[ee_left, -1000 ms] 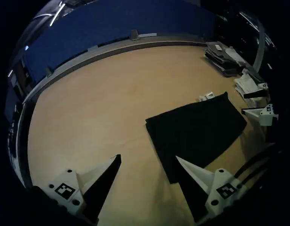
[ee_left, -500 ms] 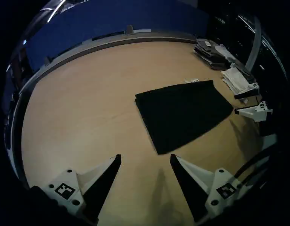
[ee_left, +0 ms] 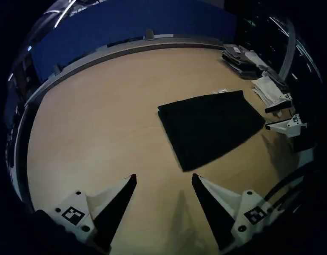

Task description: Fold towel

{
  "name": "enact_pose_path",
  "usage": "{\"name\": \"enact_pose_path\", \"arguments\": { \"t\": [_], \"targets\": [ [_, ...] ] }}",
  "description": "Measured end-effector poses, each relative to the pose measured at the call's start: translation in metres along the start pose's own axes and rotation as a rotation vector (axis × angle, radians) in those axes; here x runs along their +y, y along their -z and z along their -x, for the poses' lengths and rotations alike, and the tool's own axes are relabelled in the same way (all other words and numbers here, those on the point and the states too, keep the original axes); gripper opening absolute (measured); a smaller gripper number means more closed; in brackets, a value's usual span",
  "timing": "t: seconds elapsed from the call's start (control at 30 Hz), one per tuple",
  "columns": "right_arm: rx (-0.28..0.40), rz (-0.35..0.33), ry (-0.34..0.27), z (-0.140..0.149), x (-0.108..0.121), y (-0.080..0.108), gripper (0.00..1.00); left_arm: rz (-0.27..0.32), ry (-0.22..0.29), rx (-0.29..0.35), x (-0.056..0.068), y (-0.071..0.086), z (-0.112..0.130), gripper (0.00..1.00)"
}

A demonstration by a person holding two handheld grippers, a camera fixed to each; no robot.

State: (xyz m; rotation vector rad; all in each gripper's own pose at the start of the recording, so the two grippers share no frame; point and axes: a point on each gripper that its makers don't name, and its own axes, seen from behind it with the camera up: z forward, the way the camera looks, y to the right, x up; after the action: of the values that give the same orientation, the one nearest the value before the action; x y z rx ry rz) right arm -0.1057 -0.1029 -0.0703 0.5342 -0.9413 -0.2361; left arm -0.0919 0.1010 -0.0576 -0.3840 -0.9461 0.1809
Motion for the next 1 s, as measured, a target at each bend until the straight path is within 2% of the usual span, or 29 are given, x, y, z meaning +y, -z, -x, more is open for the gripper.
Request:
{"name": "enact_pose_path", "arguments": {
  "t": [0.17,0.3,0.47,0.67,1.0],
  "targets": [
    [-0.013,-0.014,0.004,0.003,-0.001,-0.003,0.87,-0.060,0.029,0.014,-0.016,0.004,0.000,0.97],
    [-0.023,-0.026,0.007,0.004,-0.005,-0.005,0.80,-0.088,0.055,0.023,-0.023,0.009,0.001,0.97],
    [-0.031,-0.026,0.015,0.004,-0.005,-0.006,0.60,-0.141,0.092,0.040,-0.036,0.015,0.002,0.97],
    [-0.038,-0.037,0.007,0.005,-0.007,-0.008,0.36,-0.172,0.169,0.052,-0.044,0.023,0.008,0.97],
    [-0.069,-0.054,0.009,0.011,-0.011,-0.012,0.21,-0.233,0.215,0.063,-0.062,0.034,0.018,0.97]
  ]
}}
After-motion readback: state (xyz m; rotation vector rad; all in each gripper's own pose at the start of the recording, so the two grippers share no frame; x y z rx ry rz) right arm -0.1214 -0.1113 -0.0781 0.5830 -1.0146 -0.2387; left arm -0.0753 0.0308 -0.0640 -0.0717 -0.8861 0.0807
